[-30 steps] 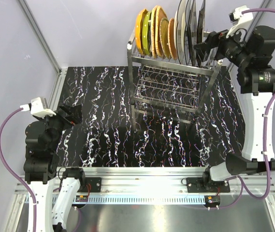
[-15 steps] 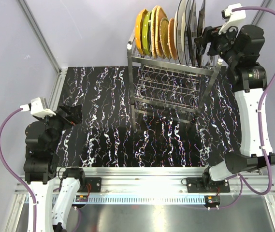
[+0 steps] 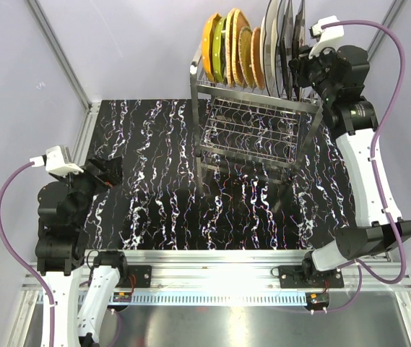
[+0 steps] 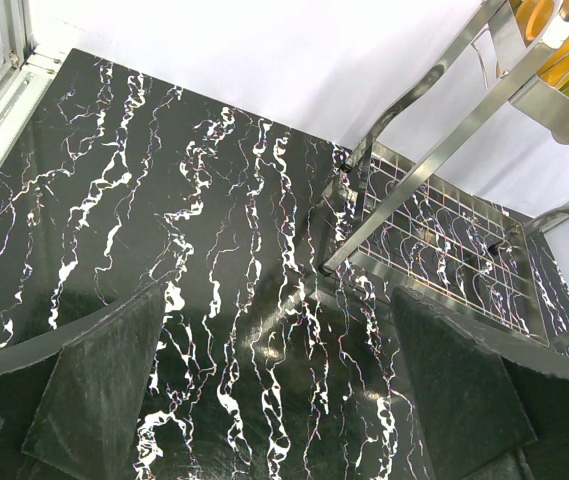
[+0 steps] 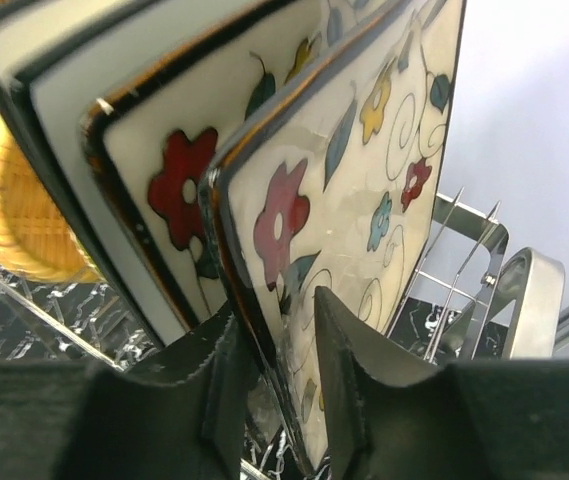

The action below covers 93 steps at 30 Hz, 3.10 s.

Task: Unload the plates from the dish rack
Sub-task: Grab a plate with the right arm

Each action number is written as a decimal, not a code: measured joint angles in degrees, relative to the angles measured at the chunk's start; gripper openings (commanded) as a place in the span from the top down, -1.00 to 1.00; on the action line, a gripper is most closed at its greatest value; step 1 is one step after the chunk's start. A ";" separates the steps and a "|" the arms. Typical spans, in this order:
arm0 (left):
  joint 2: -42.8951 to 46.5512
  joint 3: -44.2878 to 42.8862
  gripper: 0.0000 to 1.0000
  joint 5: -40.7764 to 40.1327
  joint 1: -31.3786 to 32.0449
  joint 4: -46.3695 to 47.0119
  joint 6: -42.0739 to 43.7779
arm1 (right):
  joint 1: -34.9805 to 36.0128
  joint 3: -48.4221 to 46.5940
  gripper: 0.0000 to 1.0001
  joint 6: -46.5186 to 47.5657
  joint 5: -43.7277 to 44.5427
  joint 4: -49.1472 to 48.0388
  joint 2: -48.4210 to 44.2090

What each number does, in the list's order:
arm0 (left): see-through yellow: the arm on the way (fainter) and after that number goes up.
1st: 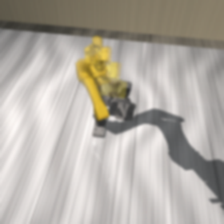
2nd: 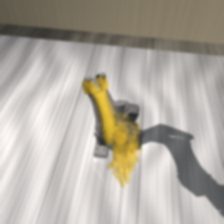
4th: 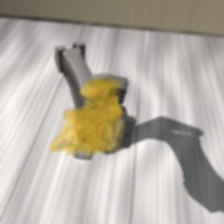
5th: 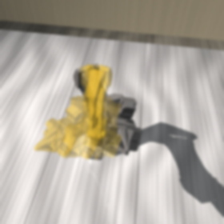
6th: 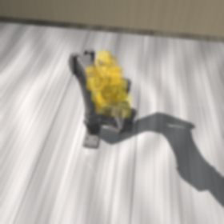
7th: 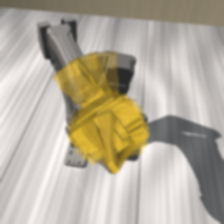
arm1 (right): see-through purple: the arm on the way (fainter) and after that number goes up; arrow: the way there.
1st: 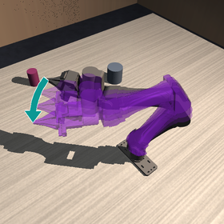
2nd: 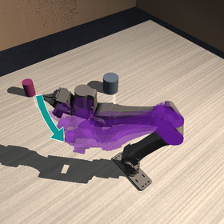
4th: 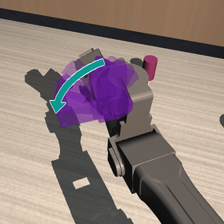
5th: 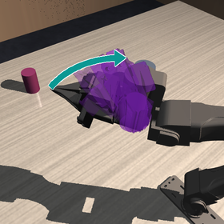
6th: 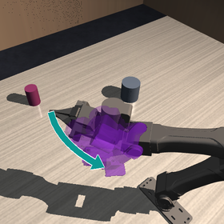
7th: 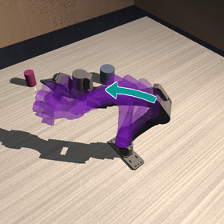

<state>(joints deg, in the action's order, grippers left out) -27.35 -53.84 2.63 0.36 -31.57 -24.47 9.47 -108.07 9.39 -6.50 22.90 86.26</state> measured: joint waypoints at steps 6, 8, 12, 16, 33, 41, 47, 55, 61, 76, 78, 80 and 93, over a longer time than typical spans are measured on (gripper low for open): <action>-0.02 0.00 -0.98 0.07 0.00 0.00 0.00 | 0.44 2.80 0.78 3.06 2.12 -2.95 -0.04; 0.00 0.00 -0.98 0.07 0.00 0.00 -0.02 | 0.15 3.04 0.91 4.35 4.50 -4.02 -0.24; 0.00 0.00 -0.98 0.07 0.00 0.00 -0.04 | -0.20 4.35 1.00 4.00 5.55 -5.60 -0.76; 0.00 0.00 -0.98 0.26 0.00 0.02 -0.50 | -0.11 5.05 1.00 4.33 5.51 -6.12 -1.29; 0.92 0.04 -0.98 0.70 0.00 0.11 -1.51 | -0.11 3.87 1.00 3.61 4.98 -5.07 -1.55; 1.18 0.11 -0.98 0.70 0.00 0.13 -1.60 | -0.11 0.26 1.00 1.84 4.04 -0.92 -1.53; 1.92 0.13 -0.98 0.72 0.00 0.15 -1.95 | -0.13 -1.25 1.00 1.09 4.09 -0.04 -0.90; 2.14 0.15 -0.98 1.33 -0.02 0.22 -2.60 | -0.17 -3.63 1.00 0.31 4.07 0.48 0.11; 2.14 0.37 -0.98 1.77 0.00 0.48 -3.08 | -0.11 -5.97 1.00 -0.52 2.80 1.01 0.15; 2.14 0.37 -0.98 3.52 0.00 1.84 -5.14 | -0.11 -6.80 1.00 0.92 1.79 0.94 0.17; 2.12 0.37 -0.98 3.87 0.00 2.05 -5.55 | -0.11 -6.62 1.00 1.79 1.07 0.94 0.07; 2.12 0.37 -0.98 4.42 -0.02 2.54 -5.97 | -0.11 -6.29 1.00 2.89 0.33 0.92 -0.20; 0.13 0.37 -0.98 7.43 0.00 5.95 -8.66 | 0.26 -2.84 1.00 8.81 -3.23 0.44 -6.29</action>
<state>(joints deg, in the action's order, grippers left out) -27.22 -53.47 10.07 0.36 -25.63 -33.12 9.74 -110.91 18.20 -9.74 23.33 79.96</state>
